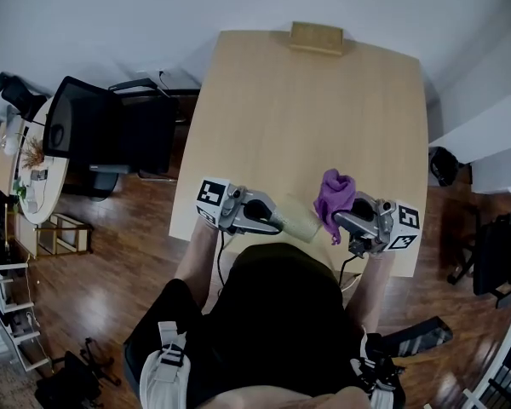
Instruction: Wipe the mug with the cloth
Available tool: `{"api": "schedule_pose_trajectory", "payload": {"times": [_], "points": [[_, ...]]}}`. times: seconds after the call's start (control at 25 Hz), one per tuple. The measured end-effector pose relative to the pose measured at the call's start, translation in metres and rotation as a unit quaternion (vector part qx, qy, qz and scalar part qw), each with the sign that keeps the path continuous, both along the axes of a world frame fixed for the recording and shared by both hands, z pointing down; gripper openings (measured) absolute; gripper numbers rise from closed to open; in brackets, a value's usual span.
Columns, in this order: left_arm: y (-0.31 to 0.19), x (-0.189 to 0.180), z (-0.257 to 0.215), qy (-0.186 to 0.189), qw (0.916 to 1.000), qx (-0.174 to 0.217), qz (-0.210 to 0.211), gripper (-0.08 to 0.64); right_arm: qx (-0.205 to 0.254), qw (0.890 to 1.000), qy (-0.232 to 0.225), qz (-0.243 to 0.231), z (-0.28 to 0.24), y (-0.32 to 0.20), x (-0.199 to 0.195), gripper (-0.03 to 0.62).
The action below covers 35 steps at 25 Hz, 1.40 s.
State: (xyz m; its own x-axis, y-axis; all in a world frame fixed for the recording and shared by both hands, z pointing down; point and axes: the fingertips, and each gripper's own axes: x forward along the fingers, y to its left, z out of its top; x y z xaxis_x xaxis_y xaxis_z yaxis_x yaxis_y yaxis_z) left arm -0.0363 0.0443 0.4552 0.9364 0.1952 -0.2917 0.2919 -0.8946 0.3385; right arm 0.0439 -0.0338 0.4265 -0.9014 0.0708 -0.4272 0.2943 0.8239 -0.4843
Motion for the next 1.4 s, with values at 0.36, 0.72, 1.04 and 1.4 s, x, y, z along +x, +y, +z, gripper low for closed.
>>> {"api": "schedule_pose_trajectory", "payload": {"times": [0.36, 0.72, 1.04, 1.4], "points": [[0.037, 0.036, 0.006, -0.025, 0.9944, 0.022, 0.100, 0.073, -0.022, 0.992, 0.104, -0.068, 0.042, 0.018, -0.074, 0.061], [-0.004, 0.013, 0.022, -0.047, 0.9986, -0.025, -0.009, 0.041, 0.007, 0.995, 0.066, 0.076, 0.022, -0.025, 0.001, 0.061], [0.000, 0.028, 0.023, -0.054, 0.9981, -0.025, 0.016, 0.041, 0.064, 0.989, 0.134, 0.000, 0.043, 0.014, -0.031, 0.061], [0.006, 0.041, 0.045, -0.097, 0.9940, -0.043, 0.027, 0.041, 0.051, 0.980, 0.187, 0.047, 0.064, -0.010, -0.048, 0.061]]}}
